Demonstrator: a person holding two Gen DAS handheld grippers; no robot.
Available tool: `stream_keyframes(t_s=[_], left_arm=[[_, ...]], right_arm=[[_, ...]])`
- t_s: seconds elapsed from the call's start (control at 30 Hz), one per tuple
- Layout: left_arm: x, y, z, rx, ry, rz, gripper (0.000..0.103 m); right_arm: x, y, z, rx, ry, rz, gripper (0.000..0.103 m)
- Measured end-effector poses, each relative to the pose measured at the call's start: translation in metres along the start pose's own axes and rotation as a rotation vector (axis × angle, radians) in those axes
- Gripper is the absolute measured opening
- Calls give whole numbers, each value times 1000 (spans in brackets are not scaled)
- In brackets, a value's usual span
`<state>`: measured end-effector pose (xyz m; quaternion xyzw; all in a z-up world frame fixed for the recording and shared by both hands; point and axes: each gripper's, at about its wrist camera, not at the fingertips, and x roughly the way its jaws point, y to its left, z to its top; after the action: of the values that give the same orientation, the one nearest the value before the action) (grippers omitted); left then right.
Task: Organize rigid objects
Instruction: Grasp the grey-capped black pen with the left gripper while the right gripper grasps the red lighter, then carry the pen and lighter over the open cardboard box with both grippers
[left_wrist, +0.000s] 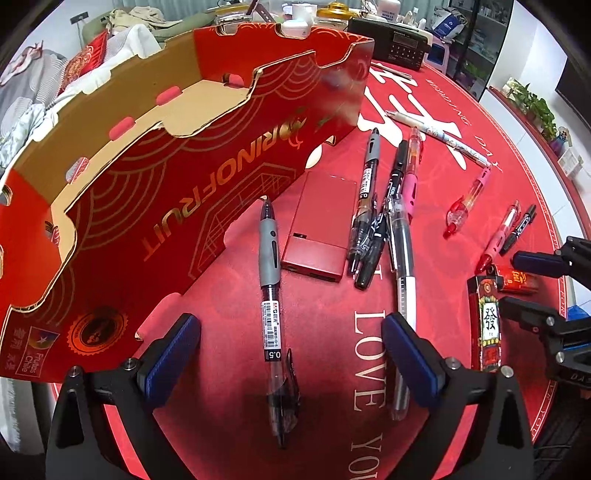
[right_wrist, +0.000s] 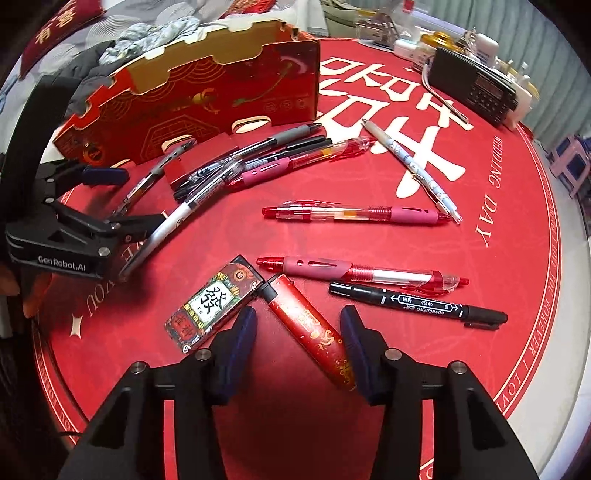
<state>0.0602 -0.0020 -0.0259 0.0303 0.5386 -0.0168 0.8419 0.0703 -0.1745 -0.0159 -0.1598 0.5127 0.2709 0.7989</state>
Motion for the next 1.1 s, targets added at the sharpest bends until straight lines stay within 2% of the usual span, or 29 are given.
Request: stream_keyframes(t_s=[0.67, 0.8, 0.83, 0.87, 0.9, 0.93, 0.97, 1.1], left_arm=[[2, 0, -4, 21, -41, 6, 103], [-1, -1, -8, 25, -59, -7, 99], [-3, -2, -9, 33, -66, -11, 89], [-8, -5, -9, 53, -81, -21, 66], [-11, -7, -8, 67, -86, -27, 49], [-13, -10, -7, 73, -76, -31, 18], [-14, -11, -5, 69, -61, -44, 12], [-16, -10, -4, 65, -60, -52, 12]], right_arm=[[2, 4, 3, 80, 11, -47, 50], [1, 7, 2, 116, 10, -65, 47], [0, 9, 1, 127, 6, -69, 39], [-2, 12, 0, 144, 1, -71, 26], [-2, 14, -1, 158, -3, -75, 21], [-3, 16, -3, 177, -10, -80, 21], [-4, 18, -5, 196, -21, -86, 21], [-7, 22, -11, 256, -46, -83, 21]])
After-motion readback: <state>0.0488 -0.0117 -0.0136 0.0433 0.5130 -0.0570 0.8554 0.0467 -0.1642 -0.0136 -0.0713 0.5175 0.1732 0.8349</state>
